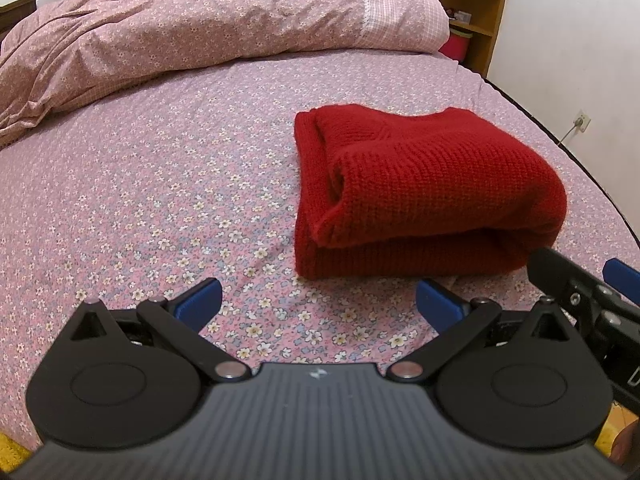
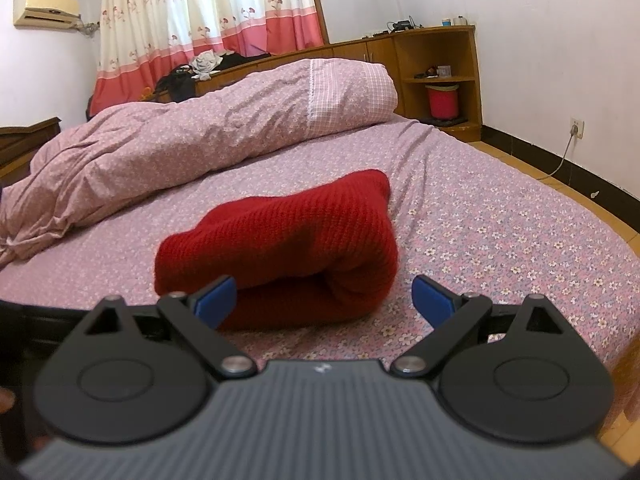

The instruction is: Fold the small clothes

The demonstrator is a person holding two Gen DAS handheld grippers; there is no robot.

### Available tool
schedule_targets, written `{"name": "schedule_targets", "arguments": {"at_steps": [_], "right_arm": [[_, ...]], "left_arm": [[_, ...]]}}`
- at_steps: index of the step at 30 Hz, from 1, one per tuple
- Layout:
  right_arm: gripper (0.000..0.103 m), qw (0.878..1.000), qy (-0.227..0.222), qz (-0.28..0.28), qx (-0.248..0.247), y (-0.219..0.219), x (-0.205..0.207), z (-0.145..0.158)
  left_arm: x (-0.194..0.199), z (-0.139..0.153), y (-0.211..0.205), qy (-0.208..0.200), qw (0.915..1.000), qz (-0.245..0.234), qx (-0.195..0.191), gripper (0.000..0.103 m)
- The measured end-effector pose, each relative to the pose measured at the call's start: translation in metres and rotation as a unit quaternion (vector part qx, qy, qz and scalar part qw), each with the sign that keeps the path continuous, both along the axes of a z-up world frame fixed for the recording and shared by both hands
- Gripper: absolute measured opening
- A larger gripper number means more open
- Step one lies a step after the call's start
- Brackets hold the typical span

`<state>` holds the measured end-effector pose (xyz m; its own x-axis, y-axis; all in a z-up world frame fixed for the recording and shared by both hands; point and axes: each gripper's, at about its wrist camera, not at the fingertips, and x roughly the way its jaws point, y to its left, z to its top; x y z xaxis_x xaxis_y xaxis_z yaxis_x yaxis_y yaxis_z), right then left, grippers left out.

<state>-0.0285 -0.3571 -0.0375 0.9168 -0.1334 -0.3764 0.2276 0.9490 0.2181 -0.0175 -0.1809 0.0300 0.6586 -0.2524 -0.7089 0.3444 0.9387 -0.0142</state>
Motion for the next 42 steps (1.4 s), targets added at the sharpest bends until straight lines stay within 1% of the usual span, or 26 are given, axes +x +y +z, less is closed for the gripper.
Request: {"name": "schedule_targets", "arguments": {"at_steps": [8, 16, 42], "right_arm": [[0.096, 1.000, 0.002, 0.000, 0.004, -0.0015, 0.0004, -0.0003], [0.096, 1.000, 0.005, 0.000, 0.009, -0.0033, 0.0011, -0.0027], [0.096, 1.000, 0.007, 0.003, 0.010, -0.0009, 0.0033, -0.0039]], "left_arm": [[0.0000, -0.0007, -0.0005, 0.001, 1.0000, 0.000, 0.000, 0.103], [-0.0024, -0.0009, -0.0002, -0.011, 0.9999, -0.002, 0.003, 0.103], [-0.0006, -0.0025, -0.0004, -0.005, 1.0000, 0.000, 0.002, 0.103]]}}
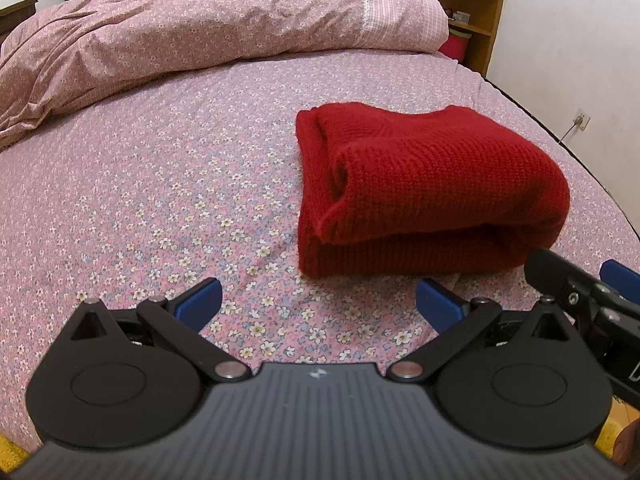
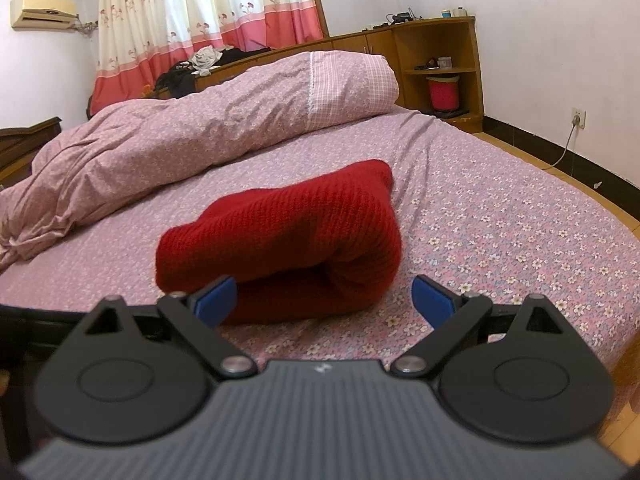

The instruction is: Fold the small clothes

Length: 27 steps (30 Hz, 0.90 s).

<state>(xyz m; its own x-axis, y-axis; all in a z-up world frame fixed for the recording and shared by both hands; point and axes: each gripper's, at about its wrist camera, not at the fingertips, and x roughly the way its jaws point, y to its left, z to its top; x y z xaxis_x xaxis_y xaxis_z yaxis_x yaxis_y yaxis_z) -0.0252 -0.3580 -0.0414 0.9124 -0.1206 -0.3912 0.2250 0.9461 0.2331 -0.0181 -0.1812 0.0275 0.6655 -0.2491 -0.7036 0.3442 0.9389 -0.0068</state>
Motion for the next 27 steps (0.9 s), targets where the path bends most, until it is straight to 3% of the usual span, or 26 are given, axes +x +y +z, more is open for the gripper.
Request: {"name": "schedule_targets", "arguments": {"at_steps": [27], "right_arm": [[0.096, 1.000, 0.001, 0.006, -0.002, 0.0015, 0.0029, -0.0005]], "left_arm": [[0.0017, -0.0020, 0.0017, 0.010, 0.9999, 0.007, -0.005, 0.103]]}}
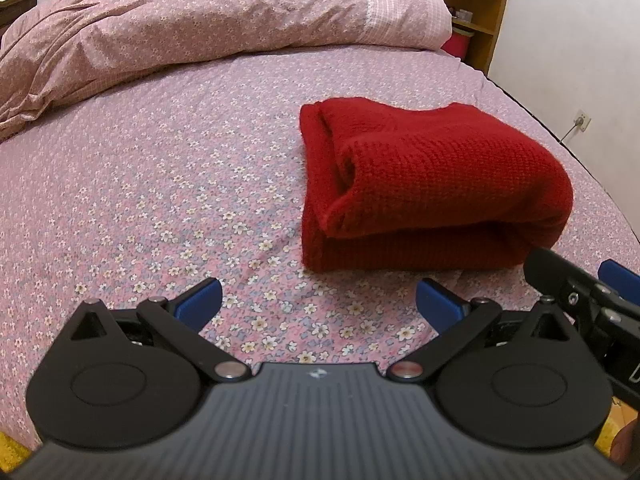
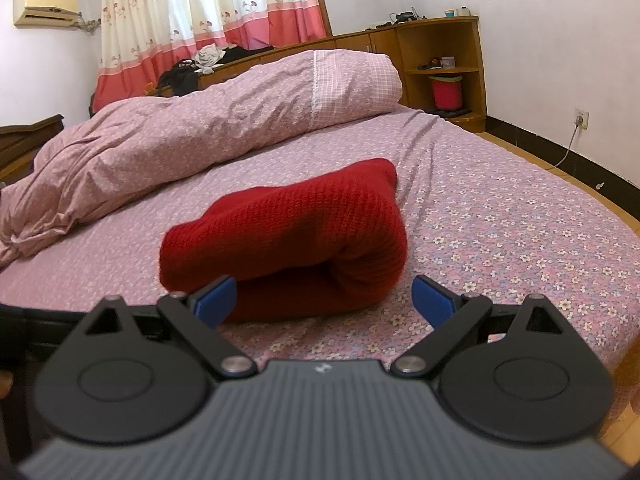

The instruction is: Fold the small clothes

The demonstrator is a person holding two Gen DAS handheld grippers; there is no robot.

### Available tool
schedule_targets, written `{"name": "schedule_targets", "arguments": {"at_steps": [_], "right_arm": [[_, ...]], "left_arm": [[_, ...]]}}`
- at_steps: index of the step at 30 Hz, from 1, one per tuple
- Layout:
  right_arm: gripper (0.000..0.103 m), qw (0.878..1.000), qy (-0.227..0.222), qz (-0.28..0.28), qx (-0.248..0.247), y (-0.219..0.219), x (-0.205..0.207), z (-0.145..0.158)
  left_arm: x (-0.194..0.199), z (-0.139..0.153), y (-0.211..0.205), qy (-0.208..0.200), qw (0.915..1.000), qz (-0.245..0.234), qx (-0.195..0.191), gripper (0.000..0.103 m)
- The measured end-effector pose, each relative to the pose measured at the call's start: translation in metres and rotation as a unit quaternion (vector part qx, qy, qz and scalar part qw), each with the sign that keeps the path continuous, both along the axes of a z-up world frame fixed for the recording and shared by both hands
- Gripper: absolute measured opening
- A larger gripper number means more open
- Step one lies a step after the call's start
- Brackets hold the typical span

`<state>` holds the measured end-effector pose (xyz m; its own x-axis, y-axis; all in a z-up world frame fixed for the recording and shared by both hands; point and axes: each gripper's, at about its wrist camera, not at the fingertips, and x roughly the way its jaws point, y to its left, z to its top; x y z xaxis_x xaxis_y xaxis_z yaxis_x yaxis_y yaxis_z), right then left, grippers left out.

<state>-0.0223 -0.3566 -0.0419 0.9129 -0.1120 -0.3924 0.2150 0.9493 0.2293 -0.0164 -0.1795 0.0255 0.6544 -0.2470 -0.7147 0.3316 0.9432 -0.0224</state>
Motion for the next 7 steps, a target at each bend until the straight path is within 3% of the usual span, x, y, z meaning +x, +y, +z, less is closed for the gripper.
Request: {"name": "schedule_targets", "arguments": {"at_steps": [7], "right_arm": [[0.096, 1.000, 0.000, 0.003, -0.002, 0.0001, 0.0013, -0.0001]], "left_arm": [[0.0025, 0.0004, 0.0001, 0.006, 1.0000, 0.001, 0.000, 0.103]]}}
